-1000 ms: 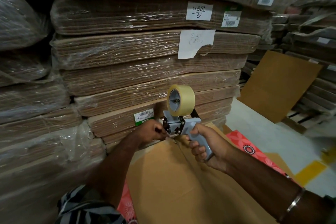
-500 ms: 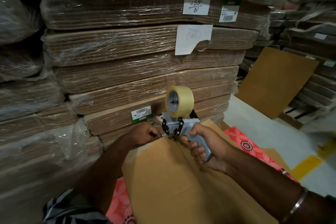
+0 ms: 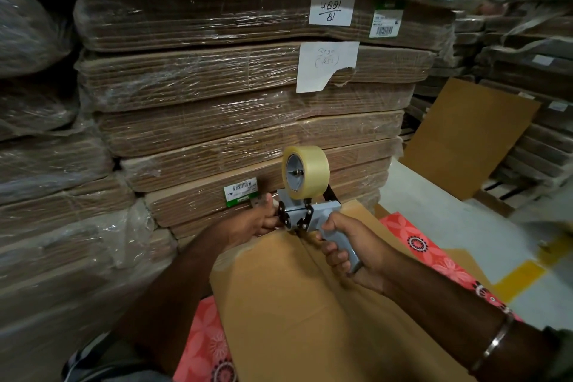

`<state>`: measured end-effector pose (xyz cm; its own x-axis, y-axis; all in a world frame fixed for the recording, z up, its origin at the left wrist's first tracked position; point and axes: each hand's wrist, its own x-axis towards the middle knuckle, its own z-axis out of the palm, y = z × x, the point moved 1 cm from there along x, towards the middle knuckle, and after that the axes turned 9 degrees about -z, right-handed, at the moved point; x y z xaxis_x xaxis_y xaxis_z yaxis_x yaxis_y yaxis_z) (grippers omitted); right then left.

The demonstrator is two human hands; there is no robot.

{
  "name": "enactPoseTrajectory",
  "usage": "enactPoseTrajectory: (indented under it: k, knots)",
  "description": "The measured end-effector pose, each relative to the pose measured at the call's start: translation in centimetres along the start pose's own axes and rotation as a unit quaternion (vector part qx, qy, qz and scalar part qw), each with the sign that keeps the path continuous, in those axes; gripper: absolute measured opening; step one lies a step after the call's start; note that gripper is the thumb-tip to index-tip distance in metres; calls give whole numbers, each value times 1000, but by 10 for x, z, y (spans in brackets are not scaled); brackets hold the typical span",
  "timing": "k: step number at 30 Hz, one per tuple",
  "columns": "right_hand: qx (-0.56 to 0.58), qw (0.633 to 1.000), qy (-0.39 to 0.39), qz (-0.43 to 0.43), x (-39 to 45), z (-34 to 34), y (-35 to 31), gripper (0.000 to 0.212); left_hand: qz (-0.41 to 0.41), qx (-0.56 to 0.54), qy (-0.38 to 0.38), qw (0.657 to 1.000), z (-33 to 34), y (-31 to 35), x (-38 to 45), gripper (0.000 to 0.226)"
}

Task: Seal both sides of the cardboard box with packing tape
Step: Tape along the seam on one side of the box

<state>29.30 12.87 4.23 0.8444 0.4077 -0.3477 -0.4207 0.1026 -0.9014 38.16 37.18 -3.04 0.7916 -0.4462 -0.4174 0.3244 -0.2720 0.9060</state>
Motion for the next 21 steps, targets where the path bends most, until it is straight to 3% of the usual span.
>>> enactPoseTrajectory:
  k: [3, 6, 10, 14, 17, 21]
  knots:
    - [-4, 1000, 4, 3, -3, 2, -1, 16, 4, 18, 45, 999, -1, -2, -2, 127]
    - [-16, 1000, 10, 2, -6, 3, -1, 16, 13, 46, 36, 998, -3, -3, -10, 111]
    - [-40, 999, 19, -4, -6, 4, 1, 23, 3, 81, -30, 996, -6, -12, -13, 100]
    - [-52, 998, 16, -8, -7, 3, 2, 32, 27, 125, 11, 992, -4, -16, -11, 103]
    - [-47, 999, 9, -7, -9, 3, 0, 27, 27, 134, 33, 990, -1, -15, -14, 96]
    - [-43, 999, 10, -5, -16, 6, 1, 18, 18, 140, 35, 989, 0, -12, -13, 104]
